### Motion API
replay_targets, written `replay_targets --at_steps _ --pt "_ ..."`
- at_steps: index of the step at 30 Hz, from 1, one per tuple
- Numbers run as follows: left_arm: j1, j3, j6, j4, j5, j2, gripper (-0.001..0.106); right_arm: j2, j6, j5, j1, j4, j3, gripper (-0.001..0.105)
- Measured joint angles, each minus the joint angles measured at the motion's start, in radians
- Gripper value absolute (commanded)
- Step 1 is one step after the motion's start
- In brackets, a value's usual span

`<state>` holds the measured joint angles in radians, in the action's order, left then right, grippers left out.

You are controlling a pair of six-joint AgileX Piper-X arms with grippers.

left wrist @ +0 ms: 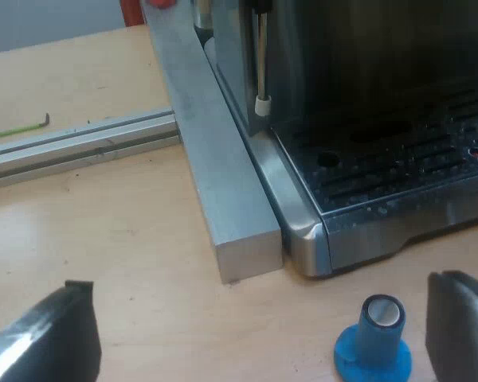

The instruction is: Grind coffee beans and then tamp

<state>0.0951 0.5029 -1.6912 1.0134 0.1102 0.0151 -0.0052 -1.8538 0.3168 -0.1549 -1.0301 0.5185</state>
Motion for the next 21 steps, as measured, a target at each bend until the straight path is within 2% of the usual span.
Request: replay_targets --at_steps 5,21 --pt "0.0 -0.032 0.0 -0.054 0.0 0.0 0.084 0.0 0.0 -0.006 0.0 0.0 0.0 0.074" --pt "-0.014 -0.031 0.0 -0.059 0.0 0.0 0.084 0.0 0.0 -0.006 0.0 0.0 0.0 0.074"
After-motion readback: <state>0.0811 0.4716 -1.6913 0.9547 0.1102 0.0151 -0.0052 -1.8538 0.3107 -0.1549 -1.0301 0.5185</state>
